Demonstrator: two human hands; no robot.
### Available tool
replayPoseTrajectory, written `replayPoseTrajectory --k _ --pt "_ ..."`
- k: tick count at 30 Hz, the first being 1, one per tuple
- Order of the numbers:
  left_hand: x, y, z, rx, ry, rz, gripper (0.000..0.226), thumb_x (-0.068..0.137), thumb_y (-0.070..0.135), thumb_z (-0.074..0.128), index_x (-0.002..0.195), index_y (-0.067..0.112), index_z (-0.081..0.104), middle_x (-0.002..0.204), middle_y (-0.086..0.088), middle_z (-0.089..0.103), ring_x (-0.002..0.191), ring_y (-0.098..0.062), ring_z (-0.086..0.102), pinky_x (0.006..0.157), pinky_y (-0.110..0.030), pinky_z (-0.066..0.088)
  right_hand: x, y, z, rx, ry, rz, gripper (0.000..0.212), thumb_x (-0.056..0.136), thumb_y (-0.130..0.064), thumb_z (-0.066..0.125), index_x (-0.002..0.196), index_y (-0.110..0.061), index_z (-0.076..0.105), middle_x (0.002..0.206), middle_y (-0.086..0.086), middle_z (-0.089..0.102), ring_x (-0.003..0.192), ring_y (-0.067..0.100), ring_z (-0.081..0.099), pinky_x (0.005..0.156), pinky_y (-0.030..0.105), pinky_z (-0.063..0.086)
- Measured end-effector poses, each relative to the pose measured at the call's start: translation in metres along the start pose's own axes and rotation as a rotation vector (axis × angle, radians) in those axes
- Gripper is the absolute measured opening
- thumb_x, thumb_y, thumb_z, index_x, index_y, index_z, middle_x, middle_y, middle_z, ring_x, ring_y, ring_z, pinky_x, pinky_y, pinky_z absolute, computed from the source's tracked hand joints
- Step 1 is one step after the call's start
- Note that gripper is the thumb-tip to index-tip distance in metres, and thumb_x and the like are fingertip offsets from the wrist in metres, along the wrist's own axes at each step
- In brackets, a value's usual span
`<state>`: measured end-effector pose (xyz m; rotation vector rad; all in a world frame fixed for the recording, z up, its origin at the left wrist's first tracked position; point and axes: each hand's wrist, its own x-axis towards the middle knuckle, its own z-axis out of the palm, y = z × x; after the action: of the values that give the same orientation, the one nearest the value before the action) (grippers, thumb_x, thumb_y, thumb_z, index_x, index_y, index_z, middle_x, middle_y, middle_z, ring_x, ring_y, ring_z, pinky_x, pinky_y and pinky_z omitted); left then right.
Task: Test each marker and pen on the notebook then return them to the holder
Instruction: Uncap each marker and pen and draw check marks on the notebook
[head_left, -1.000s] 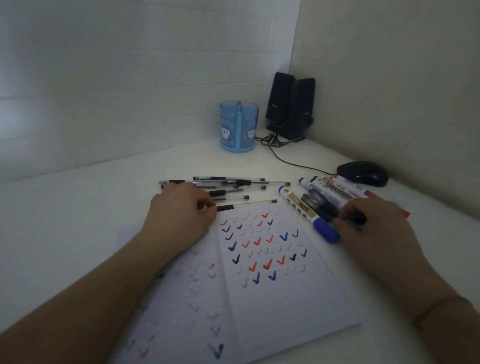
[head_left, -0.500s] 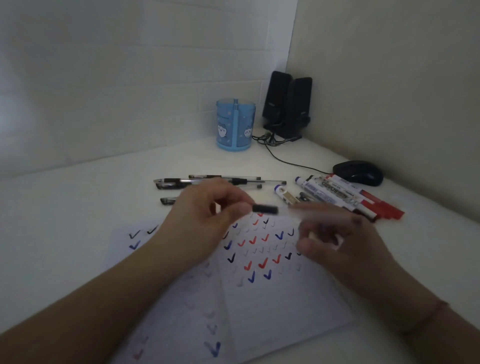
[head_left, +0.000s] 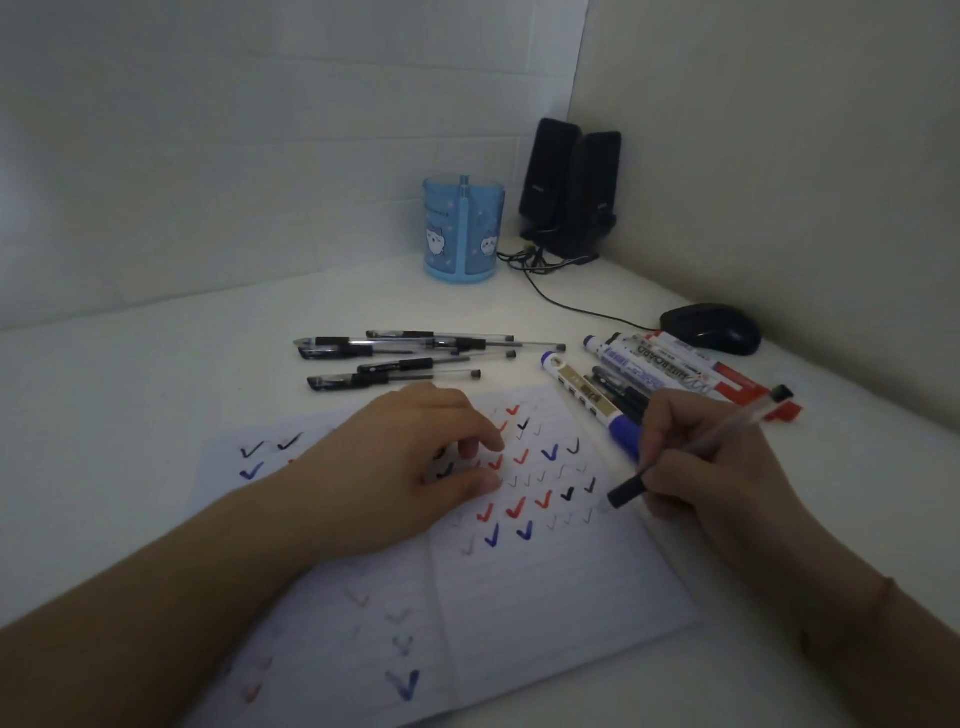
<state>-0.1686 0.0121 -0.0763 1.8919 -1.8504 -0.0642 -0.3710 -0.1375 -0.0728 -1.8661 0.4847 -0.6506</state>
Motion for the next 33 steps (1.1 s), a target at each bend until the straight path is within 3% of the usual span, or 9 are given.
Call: replayPoseTrajectory --k 9,13,15,18,21,24,26,30,33 --pt "0.0 -0.005 0.003 -0.01 0.022 0.027 0.021 0.087 0.047 0.059 0.105 0.037 0.064 0.089 0.021 0.057 0.089 -0.001 0.052 0.083 -0.025 0.047 0.003 0.002 -0.003 -0.276 0.133 -0.087 0.004 0.057 -0.011 0.052 0.056 -0.011 0.049 0.049 -0.004 0.051 0.046 0.006 0.045 0.046 0.017 0.041" --pt "0.001 -0.007 0.003 -0.02 0.02 0.044 0.021 0.087 0.045 0.06 0.105 0.036 0.065 0.088 0.02 0.058 0.088 -0.002 0.054 0.079 -0.021 0.047 0.004 -0.002 -0.004 -0.218 0.2 -0.213 0.018 0.074 -0.008 0.066 0.068 -0.021 0.055 0.061 -0.008 0.063 0.048 0.008 0.053 0.046 0.01 0.04" --pt "0.0 -0.006 0.001 -0.015 0.022 0.056 0.023 0.086 0.046 0.058 0.105 0.035 0.065 0.087 0.02 0.058 0.086 -0.004 0.055 0.076 -0.02 0.048 0.004 -0.002 -0.003 -0.314 0.186 -0.254 0.019 0.08 -0.011 0.071 0.078 -0.027 0.062 0.075 -0.01 0.068 0.061 0.007 0.062 0.054 0.011 0.047" --pt "0.001 -0.004 -0.001 0.033 0.028 0.083 0.022 0.086 0.044 0.059 0.104 0.034 0.065 0.087 0.02 0.058 0.085 -0.004 0.055 0.076 -0.02 0.047 0.002 -0.001 -0.005 -0.286 0.066 -0.245 0.026 0.088 -0.008 0.061 0.105 -0.027 0.066 0.095 -0.013 0.071 0.087 0.008 0.068 0.069 0.018 0.052" --pt "0.005 0.003 -0.003 0.13 0.009 0.11 0.023 0.088 0.043 0.056 0.104 0.031 0.066 0.09 0.019 0.059 0.084 -0.003 0.055 0.077 -0.025 0.049 -0.001 -0.003 -0.006 -0.111 -0.002 -0.218 0.039 0.09 -0.002 0.039 0.11 -0.022 0.065 0.105 -0.007 0.07 0.088 0.017 0.067 0.055 0.02 0.049" --pt "0.014 0.014 -0.007 0.332 -0.089 0.13 0.03 0.089 0.048 0.042 0.104 0.034 0.064 0.092 0.016 0.059 0.083 -0.009 0.058 0.073 -0.028 0.049 -0.004 -0.003 0.0 -0.019 0.08 -0.163 0.023 0.094 -0.002 0.043 0.098 -0.016 0.061 0.09 0.008 0.067 0.065 0.021 0.065 0.049 0.017 0.046" --pt "0.025 0.03 -0.016 0.409 -0.274 0.003 0.029 0.091 0.051 0.042 0.112 0.038 0.058 0.097 0.016 0.055 0.089 -0.008 0.056 0.078 -0.027 0.048 -0.005 -0.002 0.002 -0.043 0.072 -0.126 0.023 0.094 -0.004 0.048 0.106 -0.023 0.05 0.085 0.003 0.065 0.052 0.017 0.059 0.051 0.024 0.048" --pt "0.067 0.078 -0.038 0.52 -0.651 -0.187 0.036 0.093 0.05 0.048 0.121 0.03 0.057 0.101 0.013 0.051 0.089 -0.007 0.049 0.082 -0.023 0.04 -0.017 -0.006 -0.018 -0.14 0.124 -0.1 0.039 0.088 -0.01 0.061 0.121 -0.028 0.05 0.084 -0.008 0.067 0.064 -0.001 0.058 0.07 0.028 0.047" --pt "0.1 0.121 -0.029 0.447 -0.565 -0.023 0.025 0.092 0.047 0.05 0.104 0.029 0.064 0.096 0.01 0.06 0.081 -0.007 0.055 0.075 -0.025 0.045 -0.05 -0.009 -0.061 -0.186 0.367 -0.081 0.02 0.081 -0.01 0.07 0.095 -0.023 0.065 0.08 -0.003 0.069 0.064 0.007 0.062 0.064 0.025 0.051"
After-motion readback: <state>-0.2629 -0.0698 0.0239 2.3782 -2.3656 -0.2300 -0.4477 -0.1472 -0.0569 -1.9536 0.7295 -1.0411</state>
